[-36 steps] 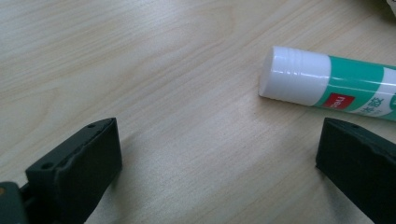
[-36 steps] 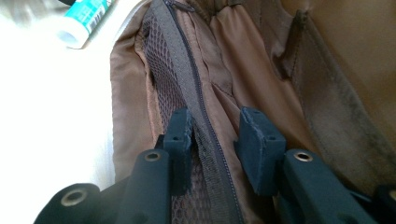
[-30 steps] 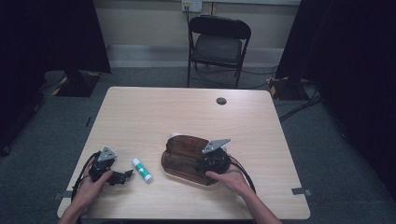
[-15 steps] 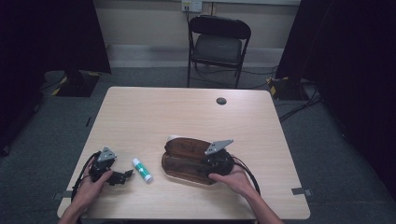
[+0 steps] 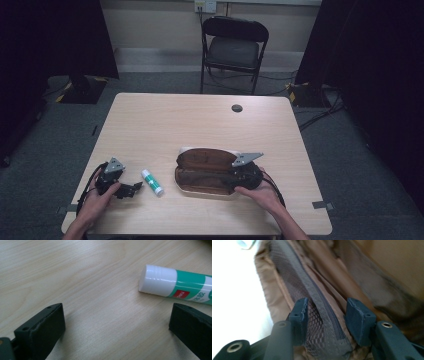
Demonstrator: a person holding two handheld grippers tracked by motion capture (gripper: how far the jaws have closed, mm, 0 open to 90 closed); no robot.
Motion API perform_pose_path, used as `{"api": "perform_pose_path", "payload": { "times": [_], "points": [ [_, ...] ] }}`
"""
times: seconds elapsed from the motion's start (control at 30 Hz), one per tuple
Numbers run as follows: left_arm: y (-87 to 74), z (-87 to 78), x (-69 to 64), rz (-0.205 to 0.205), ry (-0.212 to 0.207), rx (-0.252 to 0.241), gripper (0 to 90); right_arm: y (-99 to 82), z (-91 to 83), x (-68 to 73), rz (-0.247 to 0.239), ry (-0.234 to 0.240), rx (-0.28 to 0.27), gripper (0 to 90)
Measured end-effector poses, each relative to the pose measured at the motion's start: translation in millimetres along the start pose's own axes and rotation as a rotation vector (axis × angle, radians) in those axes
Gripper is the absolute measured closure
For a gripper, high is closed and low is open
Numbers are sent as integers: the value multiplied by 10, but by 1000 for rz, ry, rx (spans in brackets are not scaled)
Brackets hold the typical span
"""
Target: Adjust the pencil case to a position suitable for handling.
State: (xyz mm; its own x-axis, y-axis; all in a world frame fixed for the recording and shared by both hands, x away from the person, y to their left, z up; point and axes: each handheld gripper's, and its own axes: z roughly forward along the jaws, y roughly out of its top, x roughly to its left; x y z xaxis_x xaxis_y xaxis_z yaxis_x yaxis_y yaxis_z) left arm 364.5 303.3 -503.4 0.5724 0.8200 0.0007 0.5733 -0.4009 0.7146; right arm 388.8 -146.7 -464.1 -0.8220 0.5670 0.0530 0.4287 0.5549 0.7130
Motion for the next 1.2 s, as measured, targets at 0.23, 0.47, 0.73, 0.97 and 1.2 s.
{"api": "perform_pose_path", "payload": {
  "times": [0.23, 0.47, 0.73, 0.97, 1.2],
  "points": [
    [0, 0, 0, 0, 0, 0, 0, 12, 20, -81, 25, -25, -12, 533],
    [0, -1, -1, -1, 0, 1, 0, 27, 63, -35, 20, -5, -20, 574],
    [0, 0, -1, -1, 1, 0, 0, 39, 39, -4, 18, -13, -29, 558],
    [0, -2, -2, 0, 3, 0, 0, 63, -86, 35, 32, -12, -72, 503],
    [2, 2, -1, 0, 1, -1, 0, 22, -213, 63, 34, -5, -80, 504]
  ]
}}
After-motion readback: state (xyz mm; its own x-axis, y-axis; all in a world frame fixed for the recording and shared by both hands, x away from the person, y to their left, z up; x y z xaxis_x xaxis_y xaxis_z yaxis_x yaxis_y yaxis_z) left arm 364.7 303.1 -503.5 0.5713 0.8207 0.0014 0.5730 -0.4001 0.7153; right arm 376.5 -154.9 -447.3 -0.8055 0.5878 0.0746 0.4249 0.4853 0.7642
